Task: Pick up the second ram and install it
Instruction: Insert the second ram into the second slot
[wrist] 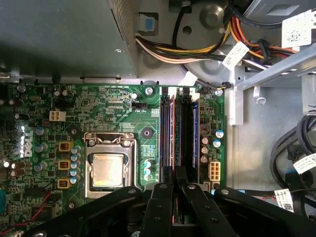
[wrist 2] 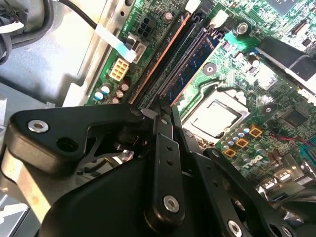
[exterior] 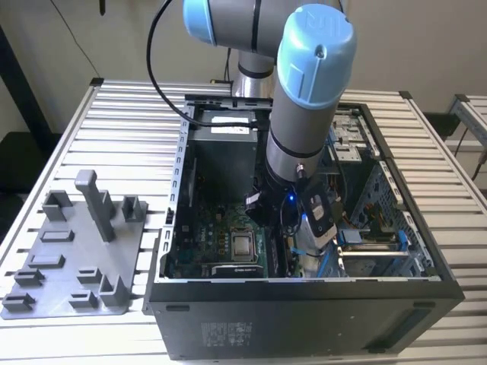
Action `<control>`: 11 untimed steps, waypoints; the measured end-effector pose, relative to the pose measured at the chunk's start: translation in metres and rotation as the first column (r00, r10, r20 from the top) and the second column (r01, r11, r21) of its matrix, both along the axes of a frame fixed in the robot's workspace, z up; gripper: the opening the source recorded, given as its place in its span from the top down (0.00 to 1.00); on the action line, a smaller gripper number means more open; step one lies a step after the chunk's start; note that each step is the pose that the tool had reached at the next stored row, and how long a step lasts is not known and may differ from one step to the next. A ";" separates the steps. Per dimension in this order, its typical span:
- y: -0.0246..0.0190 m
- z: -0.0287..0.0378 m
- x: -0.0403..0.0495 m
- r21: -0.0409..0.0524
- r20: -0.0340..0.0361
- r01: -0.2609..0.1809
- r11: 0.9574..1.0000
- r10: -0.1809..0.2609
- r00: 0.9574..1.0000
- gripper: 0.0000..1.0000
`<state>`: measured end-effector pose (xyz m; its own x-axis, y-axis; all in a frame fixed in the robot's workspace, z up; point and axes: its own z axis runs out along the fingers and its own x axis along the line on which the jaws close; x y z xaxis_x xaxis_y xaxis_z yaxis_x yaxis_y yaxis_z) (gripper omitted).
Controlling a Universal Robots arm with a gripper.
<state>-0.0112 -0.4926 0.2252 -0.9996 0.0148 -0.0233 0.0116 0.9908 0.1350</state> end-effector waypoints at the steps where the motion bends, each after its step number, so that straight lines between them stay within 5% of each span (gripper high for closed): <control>1: 0.0000 -0.0002 0.0000 0.000 0.000 0.000 1.000 0.000 1.000 0.86; 11: 0.0000 -0.0030 0.0000 0.000 0.000 0.001 1.000 -0.001 1.000 0.86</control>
<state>-0.0112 -0.4926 0.2222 -0.9996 0.0162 -0.0234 0.0129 0.9907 0.1351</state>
